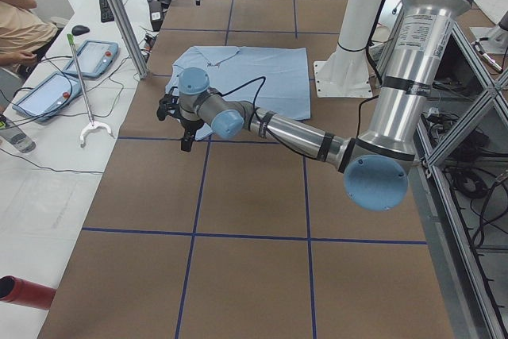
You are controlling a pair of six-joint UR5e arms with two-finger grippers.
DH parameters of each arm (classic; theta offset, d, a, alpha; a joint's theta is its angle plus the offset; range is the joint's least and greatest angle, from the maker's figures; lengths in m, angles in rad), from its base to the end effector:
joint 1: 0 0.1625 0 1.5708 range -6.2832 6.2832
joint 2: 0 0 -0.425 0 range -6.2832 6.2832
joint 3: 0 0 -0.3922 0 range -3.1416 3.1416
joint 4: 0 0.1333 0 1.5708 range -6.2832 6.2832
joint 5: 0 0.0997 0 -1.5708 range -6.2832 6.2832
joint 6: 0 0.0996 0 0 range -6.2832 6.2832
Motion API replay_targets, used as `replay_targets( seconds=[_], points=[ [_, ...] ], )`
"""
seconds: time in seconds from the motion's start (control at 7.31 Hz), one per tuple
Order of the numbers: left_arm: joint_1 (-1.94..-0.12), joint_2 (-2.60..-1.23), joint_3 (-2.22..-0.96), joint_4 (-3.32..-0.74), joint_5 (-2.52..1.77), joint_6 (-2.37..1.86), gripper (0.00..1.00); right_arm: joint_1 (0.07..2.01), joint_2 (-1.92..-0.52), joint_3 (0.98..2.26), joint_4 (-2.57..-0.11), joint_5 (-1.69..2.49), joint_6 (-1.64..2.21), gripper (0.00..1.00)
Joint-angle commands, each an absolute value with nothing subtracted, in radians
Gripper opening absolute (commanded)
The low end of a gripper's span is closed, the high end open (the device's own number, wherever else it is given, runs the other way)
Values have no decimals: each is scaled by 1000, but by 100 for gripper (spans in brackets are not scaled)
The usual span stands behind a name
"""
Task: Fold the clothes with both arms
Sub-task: 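Move the left gripper in toward the shirt's sleeve nearest it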
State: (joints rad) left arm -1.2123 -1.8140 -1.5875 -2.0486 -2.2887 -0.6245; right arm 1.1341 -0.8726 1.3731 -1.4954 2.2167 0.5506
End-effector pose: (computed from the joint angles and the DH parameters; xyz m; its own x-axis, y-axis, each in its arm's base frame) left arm 0.1490 -0.5909 0.4627 0.5981 0.1453 -0.7882 0.1110 0.9589 0.2610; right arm -0.2483 -0.7054 0.3123 0.6841 -0.1433 0.7151 -0.0037 0.9798 0.2000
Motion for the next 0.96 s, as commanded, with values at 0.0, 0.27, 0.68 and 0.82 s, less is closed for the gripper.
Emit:
replay_targets(
  seconds=[0.0,0.27,0.68,0.82],
  points=[
    [-1134,-1854,-1461,-2236,-2210,-800,99,1157,-919,1400,-1490,2227,520,100],
    [-1050,-1923,-1360,-2328,-2155,-993,83,1157,-920,1399,-1489,2221,520,100],
    [-953,-1999,-1283,-2396,-2062,-1221,58,1154,-923,1397,-1489,2218,520,100],
    [-936,-2000,-1273,-2399,-2043,-1223,58,1152,-925,1397,-1488,2218,520,100]
  ],
)
